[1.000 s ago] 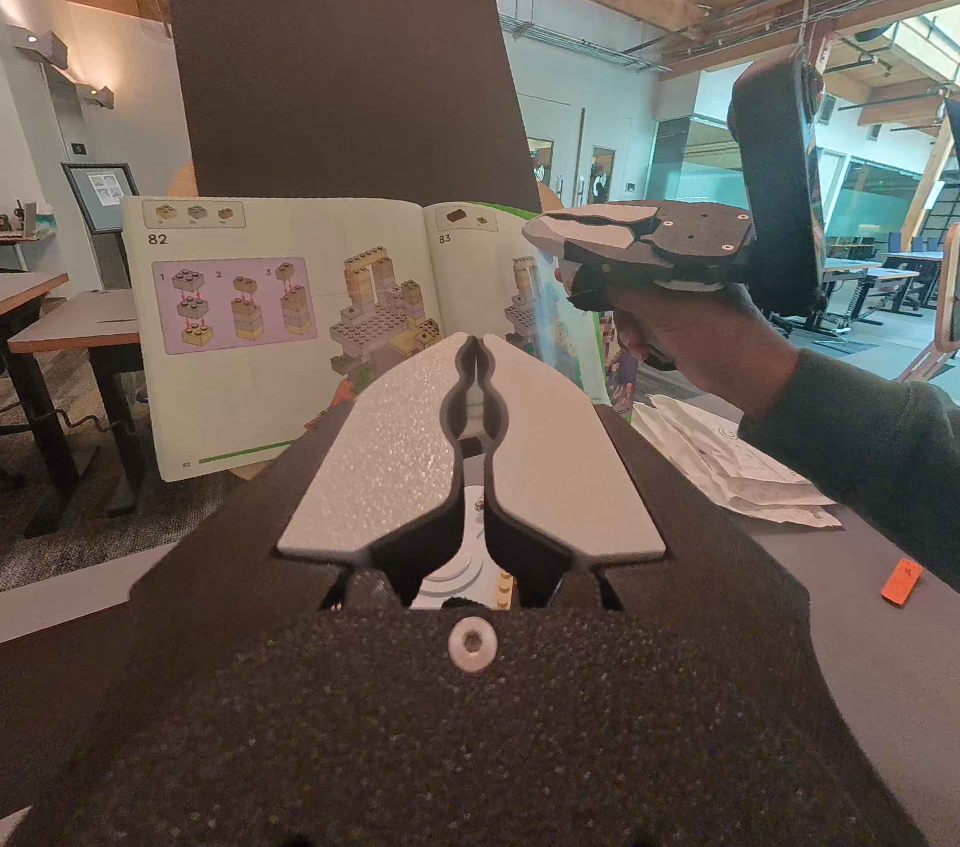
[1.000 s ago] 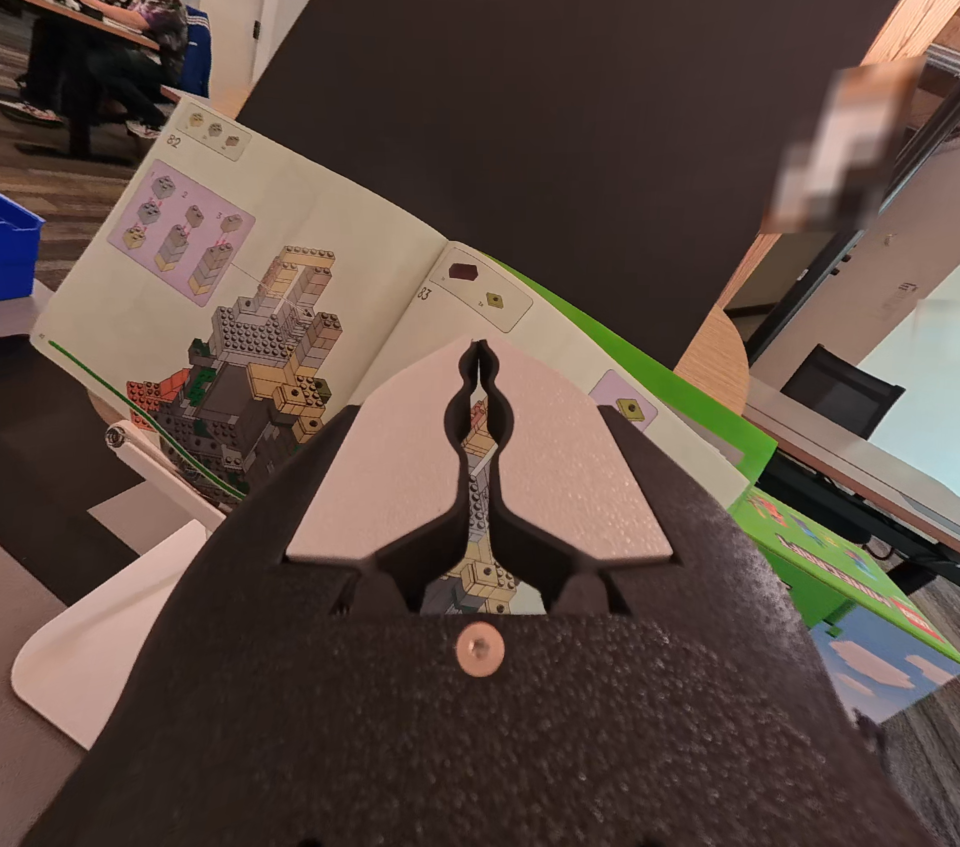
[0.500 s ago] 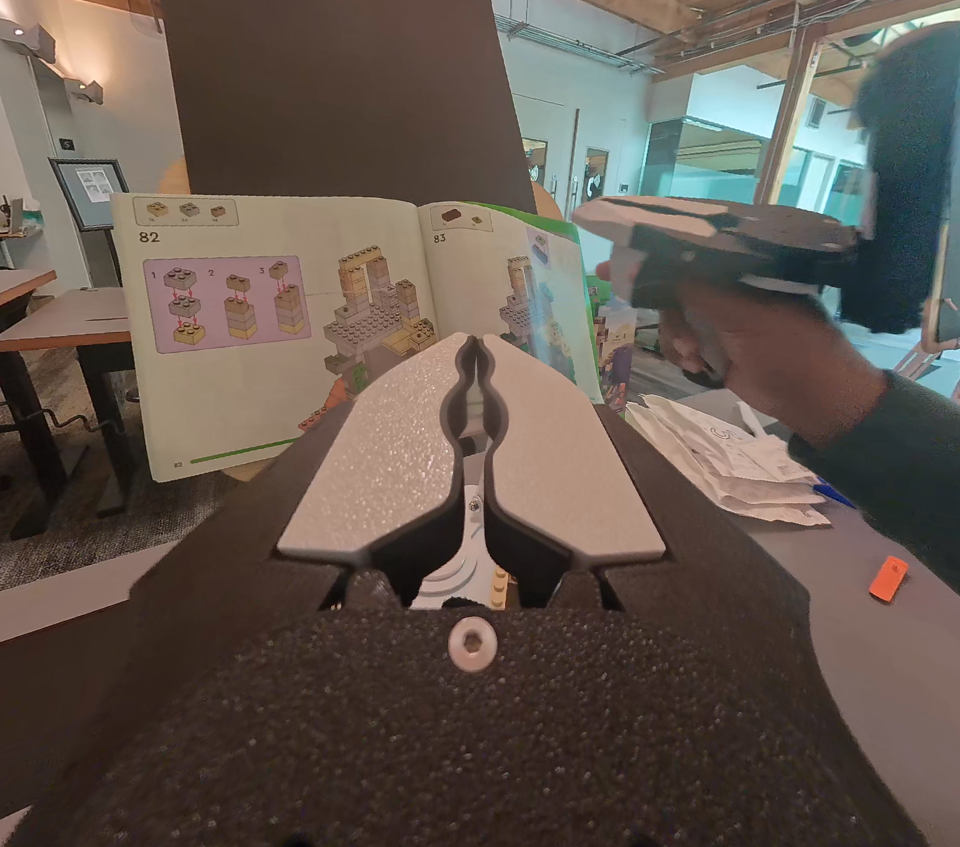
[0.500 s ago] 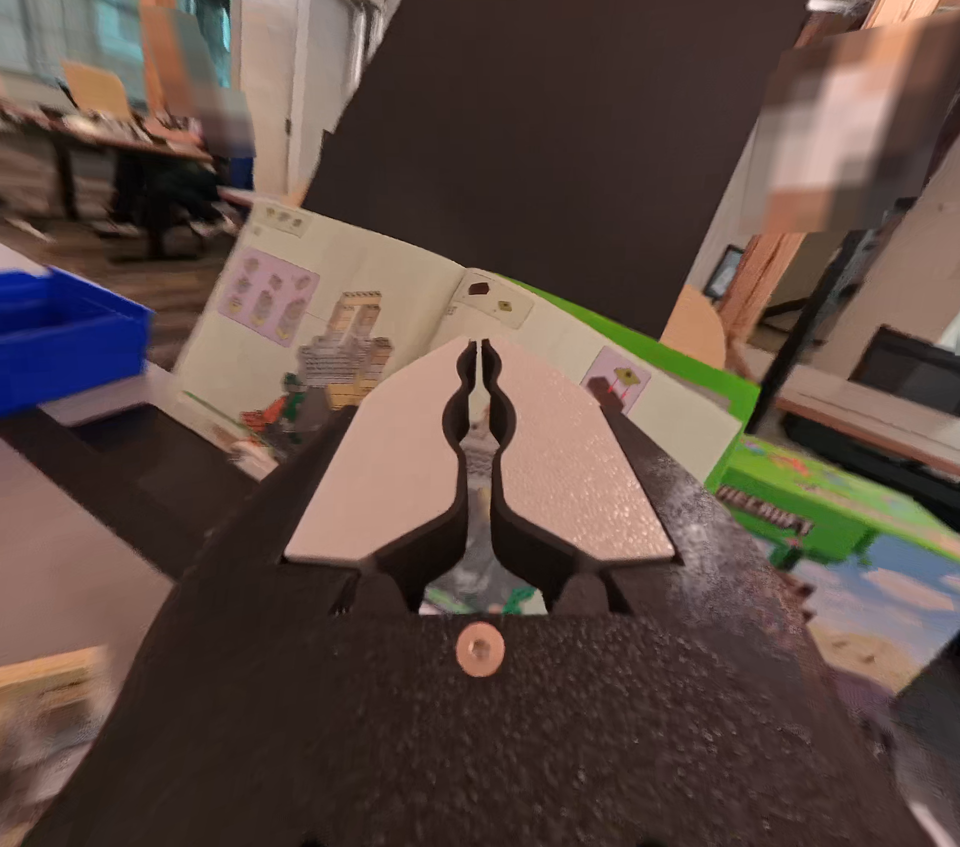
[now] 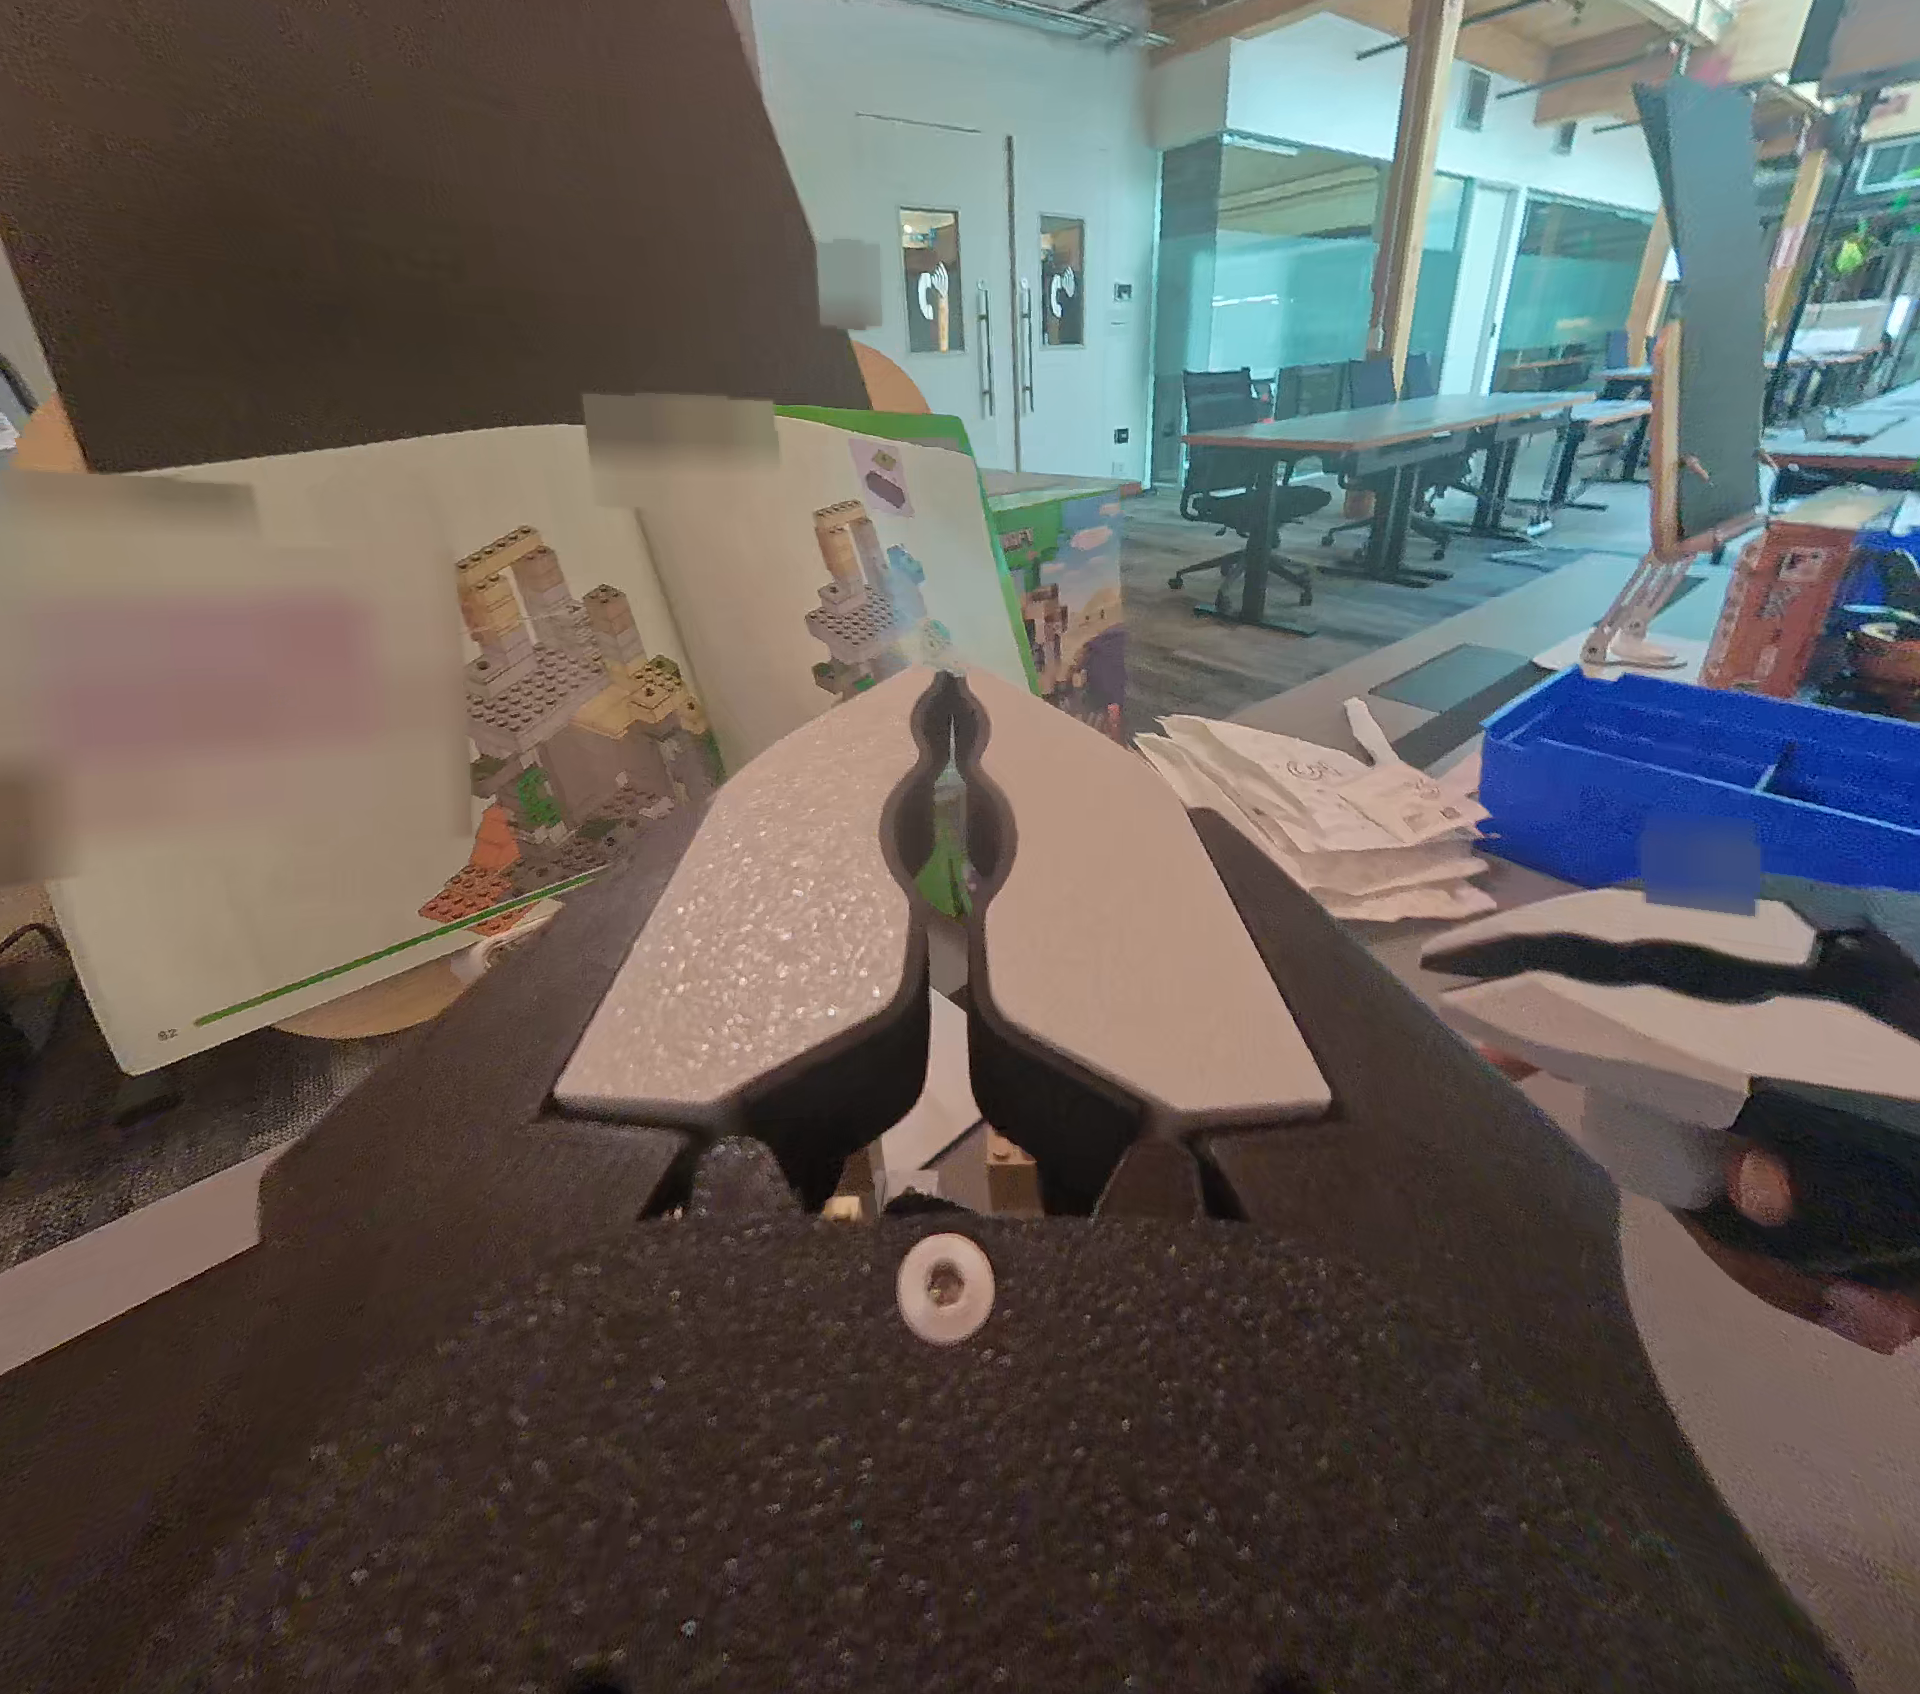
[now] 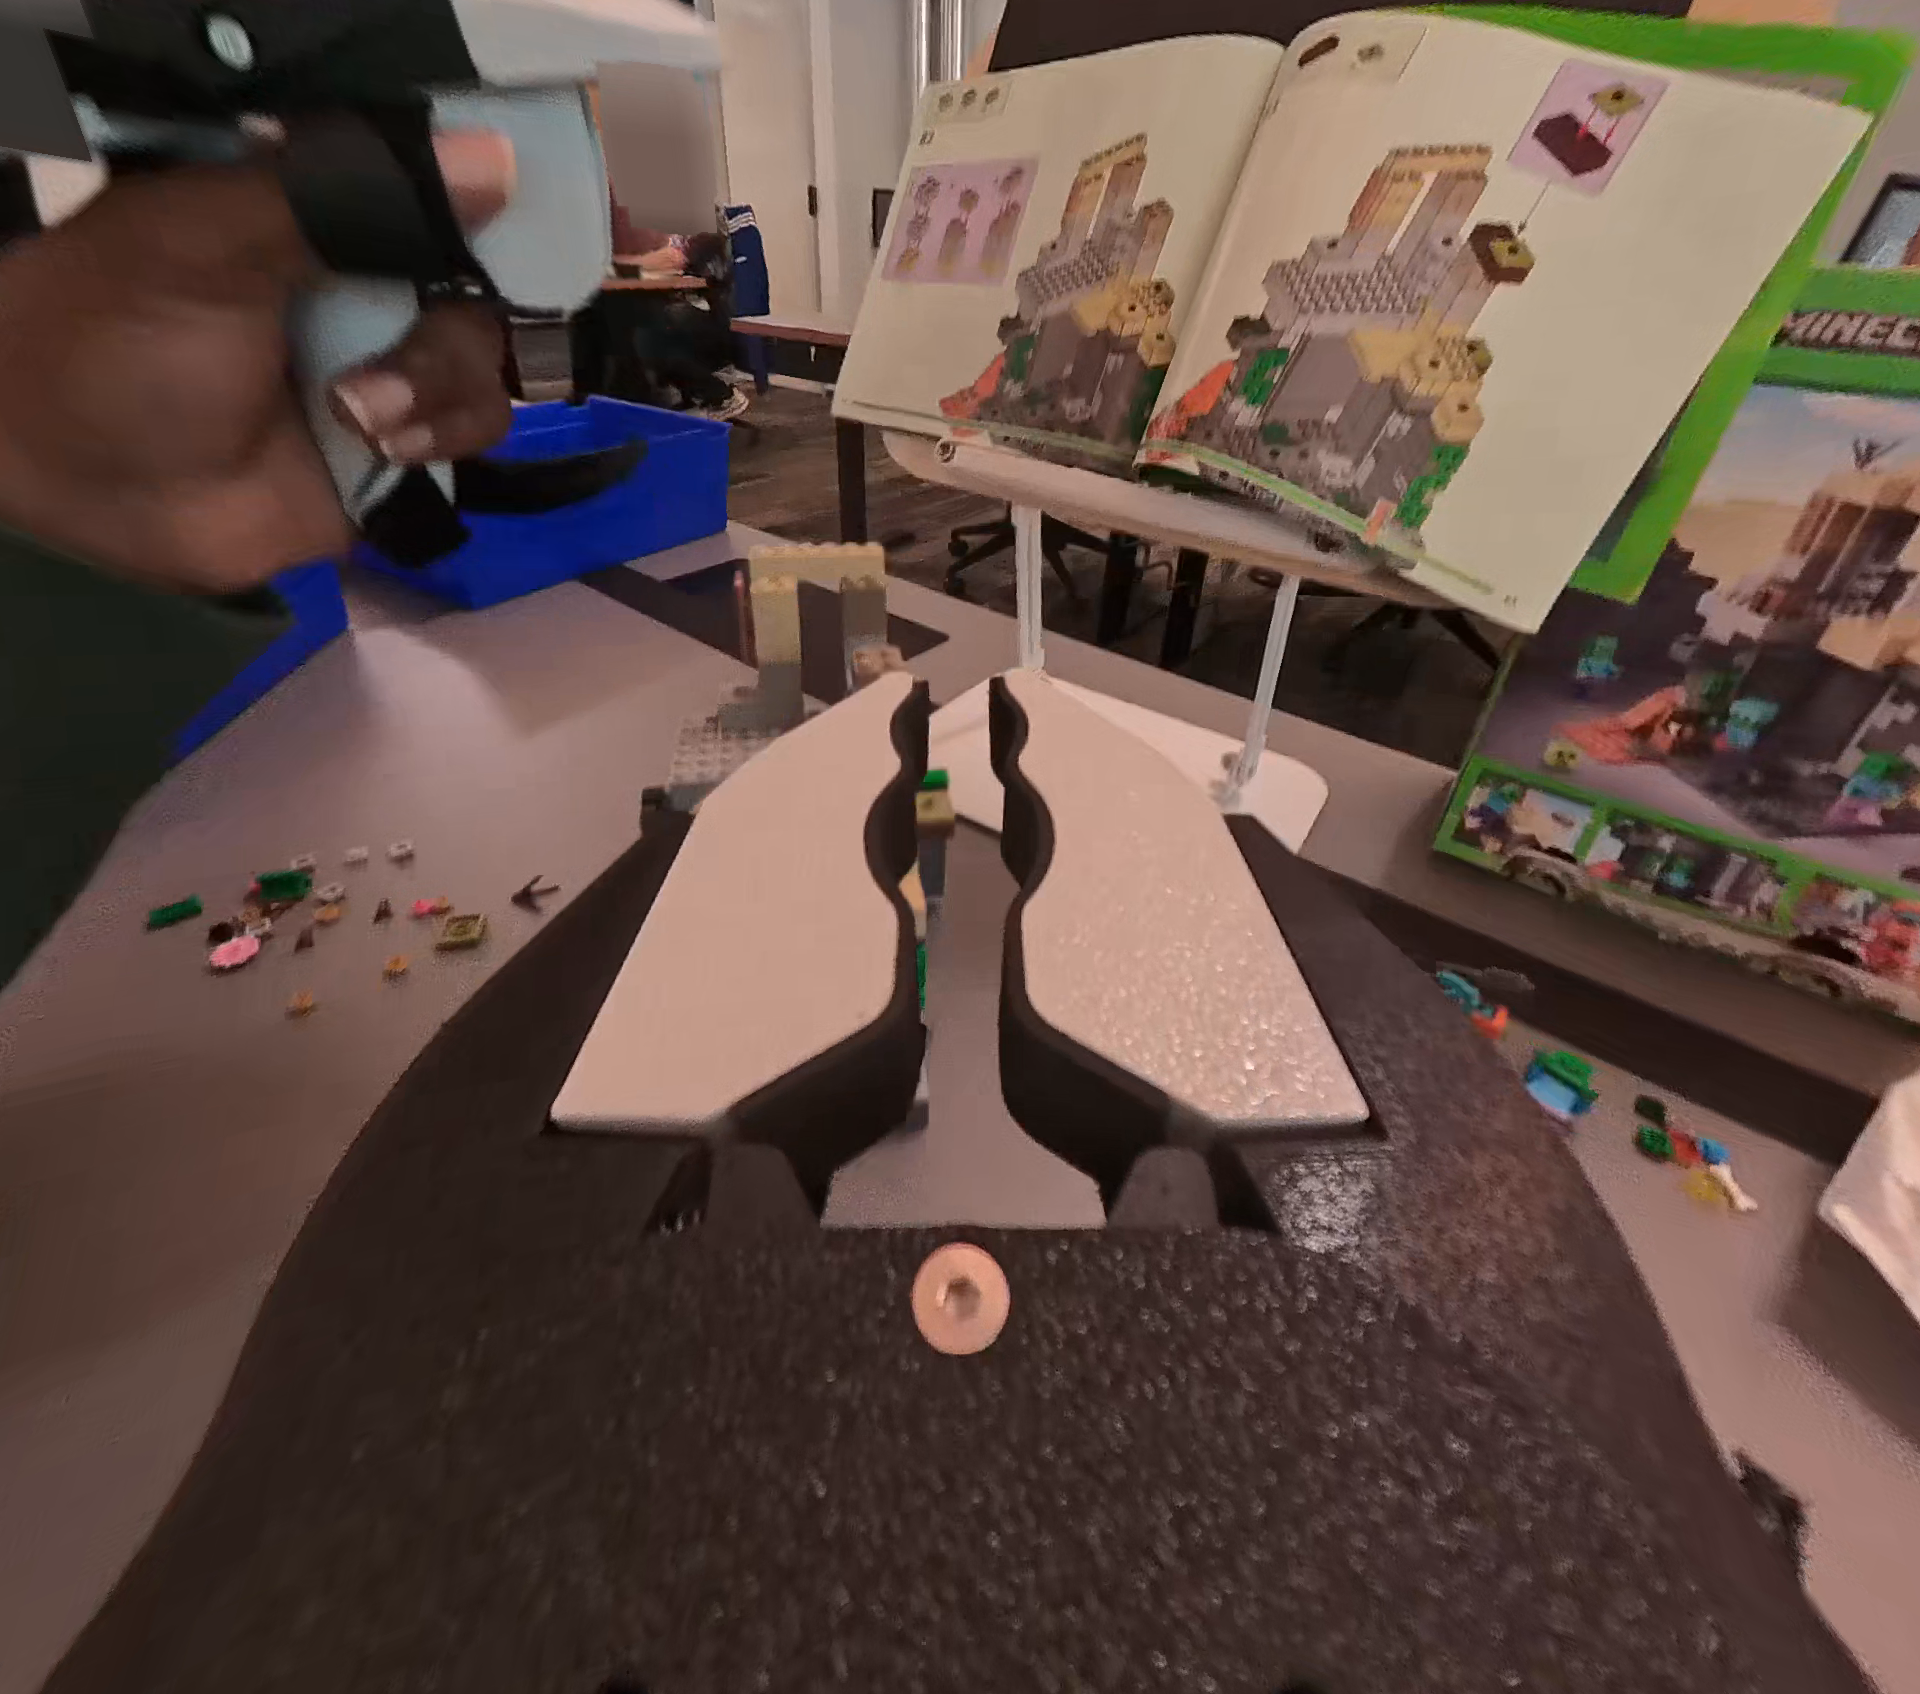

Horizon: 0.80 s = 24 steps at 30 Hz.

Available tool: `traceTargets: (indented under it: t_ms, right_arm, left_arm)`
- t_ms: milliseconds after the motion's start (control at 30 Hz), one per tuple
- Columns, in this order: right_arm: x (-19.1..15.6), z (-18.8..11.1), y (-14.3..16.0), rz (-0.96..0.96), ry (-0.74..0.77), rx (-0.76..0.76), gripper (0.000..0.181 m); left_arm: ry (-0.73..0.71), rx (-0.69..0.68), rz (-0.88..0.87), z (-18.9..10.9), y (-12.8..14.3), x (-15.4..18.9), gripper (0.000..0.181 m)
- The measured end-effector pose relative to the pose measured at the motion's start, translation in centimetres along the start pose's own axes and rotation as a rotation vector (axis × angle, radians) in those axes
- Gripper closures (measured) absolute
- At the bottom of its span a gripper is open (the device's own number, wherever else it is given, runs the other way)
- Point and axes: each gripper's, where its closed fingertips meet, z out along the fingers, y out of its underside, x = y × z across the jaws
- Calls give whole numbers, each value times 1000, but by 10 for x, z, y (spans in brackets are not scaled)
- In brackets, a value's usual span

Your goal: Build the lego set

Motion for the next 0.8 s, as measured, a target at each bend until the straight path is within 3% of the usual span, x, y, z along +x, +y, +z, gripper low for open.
traceTargets:
  t_ms: [100, 200, 300, 400, 500, 633, 800]
  right_arm:
    - [0, -8, 17, 40, -25, -27, 171]
    - [4, -12, 23, 81, -53, -39, 171]
    - [6, -18, 22, 136, -94, -15, 171]
    - [6, -26, 27, 197, -145, -24, 172]
    - [10, -36, 38, 165, -159, -58, 172]
    - [13, -44, 48, 197, -179, -89, 173]
    - [8, -44, 40, 181, -206, -89, 173]
  left_arm:
    - [20, -49, 58, -16, -13, 3, 181]
    - [5, -146, 162, -52, -27, -17, 180]
    - [-89, -301, 262, -110, -30, -68, 175]
    - [-201, -497, 320, -182, -15, -132, 173]
    - [-288, -747, 281, -259, 25, -189, 167]
    - [-287, -1075, 166, -343, 101, -227, 155]
    - [-195, -1313, 59, -381, 182, -234, 141]
